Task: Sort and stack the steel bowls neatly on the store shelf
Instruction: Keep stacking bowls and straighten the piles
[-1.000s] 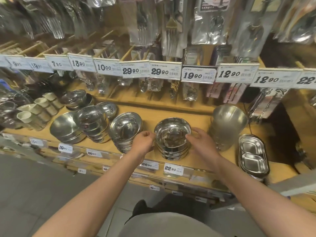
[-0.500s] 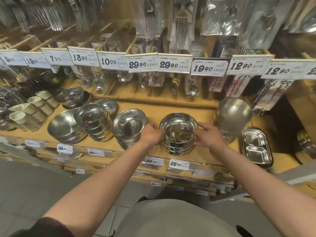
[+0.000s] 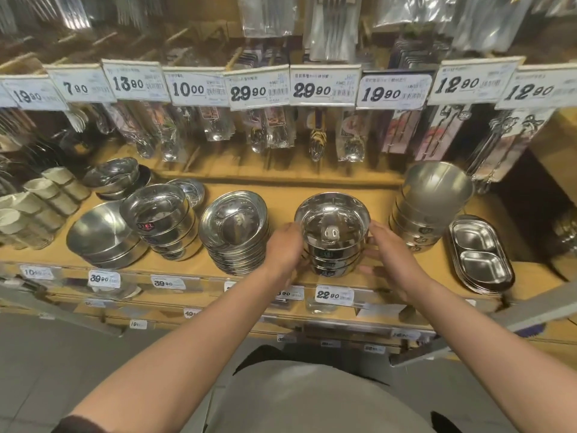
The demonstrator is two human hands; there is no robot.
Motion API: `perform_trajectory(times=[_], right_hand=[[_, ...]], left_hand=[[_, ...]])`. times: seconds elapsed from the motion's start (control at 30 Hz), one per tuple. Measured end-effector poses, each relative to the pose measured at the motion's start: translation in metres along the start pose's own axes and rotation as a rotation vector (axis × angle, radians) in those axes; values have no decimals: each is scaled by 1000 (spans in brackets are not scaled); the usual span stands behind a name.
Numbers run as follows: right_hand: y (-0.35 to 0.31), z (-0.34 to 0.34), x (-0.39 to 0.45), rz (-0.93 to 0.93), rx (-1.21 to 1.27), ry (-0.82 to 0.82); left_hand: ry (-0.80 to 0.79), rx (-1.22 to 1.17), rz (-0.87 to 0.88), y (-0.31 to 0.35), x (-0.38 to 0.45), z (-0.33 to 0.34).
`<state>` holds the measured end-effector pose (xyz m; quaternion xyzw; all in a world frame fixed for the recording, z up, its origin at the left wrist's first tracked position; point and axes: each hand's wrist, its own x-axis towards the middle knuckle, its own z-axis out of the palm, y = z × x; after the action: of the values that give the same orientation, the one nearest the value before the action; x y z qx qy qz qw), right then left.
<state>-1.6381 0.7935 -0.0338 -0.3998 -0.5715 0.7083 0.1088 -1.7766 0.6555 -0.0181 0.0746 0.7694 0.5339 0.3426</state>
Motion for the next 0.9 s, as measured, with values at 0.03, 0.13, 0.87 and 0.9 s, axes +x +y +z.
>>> perform_trajectory(times=[0.03, 0.13, 0.87, 0.9], right_hand=[[5, 1, 4, -18, 29, 20], [3, 5, 16, -47, 62, 79], [-17, 15, 39, -65, 55, 124], [-17, 15, 36, -48, 69, 127]], left_hand=[[12, -17, 21, -3, 3, 2], [44, -106, 55, -5, 13, 6], [-30, -284, 80, 15, 21, 20], [-29, -291, 70, 15, 18, 19]])
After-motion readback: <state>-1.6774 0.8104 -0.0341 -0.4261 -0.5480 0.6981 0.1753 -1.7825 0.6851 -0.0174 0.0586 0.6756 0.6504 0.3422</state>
